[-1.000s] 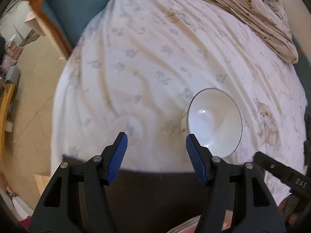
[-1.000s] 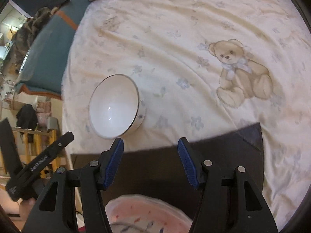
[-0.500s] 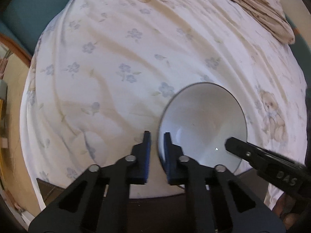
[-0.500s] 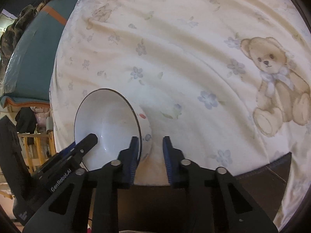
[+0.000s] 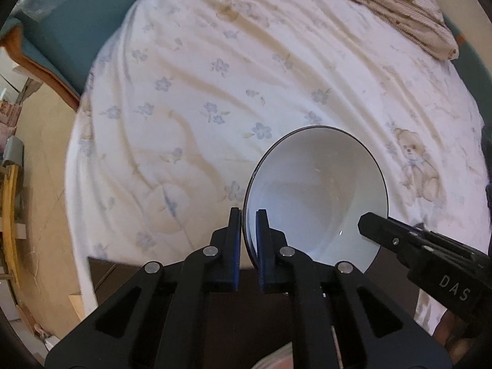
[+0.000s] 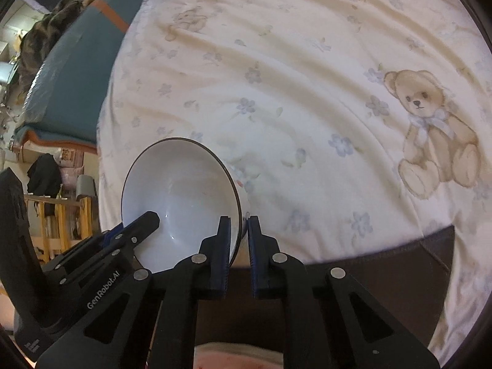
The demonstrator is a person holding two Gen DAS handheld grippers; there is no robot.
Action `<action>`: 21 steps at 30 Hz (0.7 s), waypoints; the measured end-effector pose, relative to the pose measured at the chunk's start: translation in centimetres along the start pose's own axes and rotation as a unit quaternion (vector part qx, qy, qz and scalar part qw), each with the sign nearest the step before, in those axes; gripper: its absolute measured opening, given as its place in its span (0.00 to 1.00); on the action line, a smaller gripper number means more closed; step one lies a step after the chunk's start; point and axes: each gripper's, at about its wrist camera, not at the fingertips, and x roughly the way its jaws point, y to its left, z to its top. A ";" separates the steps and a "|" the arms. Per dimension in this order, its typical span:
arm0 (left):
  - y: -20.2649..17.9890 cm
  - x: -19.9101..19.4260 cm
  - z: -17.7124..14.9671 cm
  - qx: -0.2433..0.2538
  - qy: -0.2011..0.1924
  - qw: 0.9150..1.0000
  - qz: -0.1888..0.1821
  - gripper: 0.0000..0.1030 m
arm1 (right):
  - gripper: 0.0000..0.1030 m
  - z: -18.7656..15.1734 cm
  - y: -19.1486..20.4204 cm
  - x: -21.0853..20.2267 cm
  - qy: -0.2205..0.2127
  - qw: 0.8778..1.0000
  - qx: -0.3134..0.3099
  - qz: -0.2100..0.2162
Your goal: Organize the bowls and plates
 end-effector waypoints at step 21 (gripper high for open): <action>-3.7 -11.3 -11.2 0.022 -0.028 0.999 -0.024 0.07 | 0.12 -12.5 2.1 -13.1 -0.047 0.999 -0.023 -0.004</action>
